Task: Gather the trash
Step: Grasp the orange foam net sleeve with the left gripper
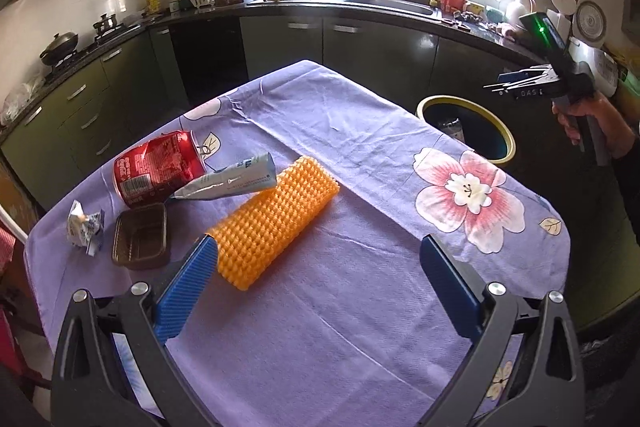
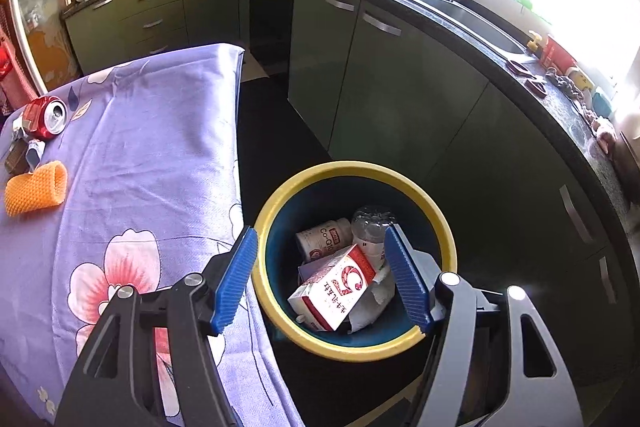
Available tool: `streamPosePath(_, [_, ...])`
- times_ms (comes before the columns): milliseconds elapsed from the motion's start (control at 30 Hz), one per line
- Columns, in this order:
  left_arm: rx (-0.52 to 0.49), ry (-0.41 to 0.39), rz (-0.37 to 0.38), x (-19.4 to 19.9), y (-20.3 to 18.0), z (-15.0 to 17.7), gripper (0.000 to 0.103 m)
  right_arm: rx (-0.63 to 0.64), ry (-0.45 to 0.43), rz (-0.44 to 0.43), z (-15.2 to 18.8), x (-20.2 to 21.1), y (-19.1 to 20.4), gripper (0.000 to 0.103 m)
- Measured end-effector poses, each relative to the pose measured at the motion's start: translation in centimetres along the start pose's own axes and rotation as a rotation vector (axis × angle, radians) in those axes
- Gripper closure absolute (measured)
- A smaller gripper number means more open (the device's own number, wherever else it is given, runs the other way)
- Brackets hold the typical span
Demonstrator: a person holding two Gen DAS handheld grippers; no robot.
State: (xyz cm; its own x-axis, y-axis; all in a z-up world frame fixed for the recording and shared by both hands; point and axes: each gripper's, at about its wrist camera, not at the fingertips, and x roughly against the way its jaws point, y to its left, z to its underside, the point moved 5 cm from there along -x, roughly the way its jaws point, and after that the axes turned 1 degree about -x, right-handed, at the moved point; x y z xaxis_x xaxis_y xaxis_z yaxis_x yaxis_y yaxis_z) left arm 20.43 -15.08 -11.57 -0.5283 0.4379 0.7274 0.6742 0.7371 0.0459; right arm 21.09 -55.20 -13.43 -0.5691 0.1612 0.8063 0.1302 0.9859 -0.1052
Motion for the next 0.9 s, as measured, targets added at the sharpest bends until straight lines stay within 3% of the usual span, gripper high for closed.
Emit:
streamPosePath(233, [-0.124, 0.143, 0.071, -5.4, 3.2, -0.9, 0.007, 0.013, 0.018, -0.027, 0.5, -0.2, 1.0, 0.038])
streamPosePath(400, [-0.137, 0.195, 0.126, -7.9, 4.1, -1.2, 0.007, 0.012, 0.050, -0.038, 0.8, -1.1, 1.1, 0.037])
streamPosePath(767, [-0.174, 0.294, 0.169, -10.7, 4.2, -0.4, 0.007, 0.008, 0.099, -0.064, 1.1, -3.6, 1.6, 0.037])
streamPosePath(867, [-0.174, 0.294, 0.170, -10.6, 3.9, -0.3, 0.017, 0.009, 0.100, -0.068, 1.1, -3.9, 1.8, 0.037])
streamPosePath(900, [-0.169, 0.295, 0.167, -10.5, 3.9, -0.3, 0.028, 0.008, 0.099, -0.070, 1.1, -3.9, 1.8, 0.037])
